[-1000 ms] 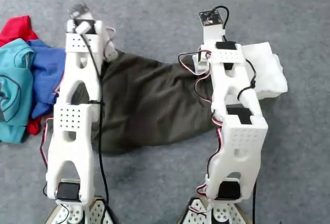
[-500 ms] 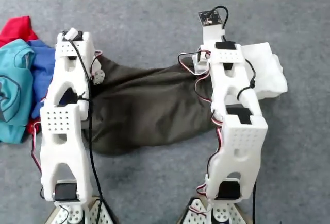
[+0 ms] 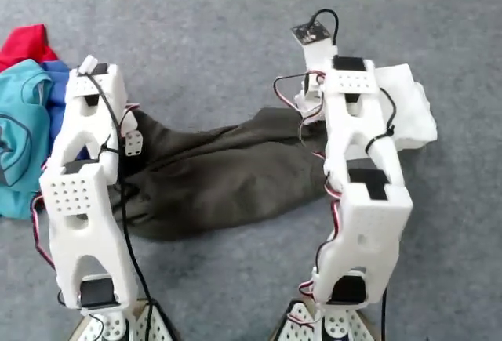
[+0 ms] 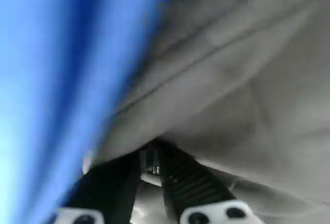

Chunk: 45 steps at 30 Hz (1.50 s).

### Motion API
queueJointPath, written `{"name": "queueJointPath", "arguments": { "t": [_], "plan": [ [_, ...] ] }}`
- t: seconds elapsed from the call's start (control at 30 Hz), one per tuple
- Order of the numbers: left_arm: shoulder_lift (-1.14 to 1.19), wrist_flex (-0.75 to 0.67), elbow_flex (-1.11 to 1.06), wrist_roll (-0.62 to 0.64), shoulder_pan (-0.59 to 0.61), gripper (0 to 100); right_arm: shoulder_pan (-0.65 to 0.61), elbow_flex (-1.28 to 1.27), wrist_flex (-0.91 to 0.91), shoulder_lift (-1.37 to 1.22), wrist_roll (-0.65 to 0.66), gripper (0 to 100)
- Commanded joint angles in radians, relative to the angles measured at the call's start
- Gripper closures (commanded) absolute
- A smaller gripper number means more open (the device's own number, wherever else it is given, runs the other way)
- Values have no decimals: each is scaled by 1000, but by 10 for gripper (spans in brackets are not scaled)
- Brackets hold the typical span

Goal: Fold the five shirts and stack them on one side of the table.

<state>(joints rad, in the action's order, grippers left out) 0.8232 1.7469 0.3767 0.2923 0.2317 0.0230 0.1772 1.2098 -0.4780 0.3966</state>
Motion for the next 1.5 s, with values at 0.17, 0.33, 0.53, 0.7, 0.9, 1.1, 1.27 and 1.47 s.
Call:
{"name": "queueJointPath", "arguments": {
  "t": [0.17, 0.33, 0.53, 0.7, 0.9, 1.1, 1.27, 1.47],
  "plan": [
    [-72, 9, -87, -84, 42, 971, 129, 62, 132, 363, 66, 985],
    [-166, -18, -87, -167, -12, 970, 216, 16, 124, 532, 74, 985],
    [-232, -11, -22, -149, -79, 966, 259, -42, 124, 707, 77, 985],
    [-235, -2, 128, -98, -76, 966, 229, -171, 46, 746, 137, 985],
    [-230, -25, 260, 25, -62, 966, 132, -280, -52, 680, 135, 983],
    [-178, -46, 266, 166, -62, 890, -101, -285, 209, 565, -8, 854],
    [-144, 12, 237, 23, -59, 888, -212, -358, 242, 464, -164, 760],
    [-209, -17, -82, -80, -19, 901, -322, -476, 103, 315, -253, 755]
  ]
}}
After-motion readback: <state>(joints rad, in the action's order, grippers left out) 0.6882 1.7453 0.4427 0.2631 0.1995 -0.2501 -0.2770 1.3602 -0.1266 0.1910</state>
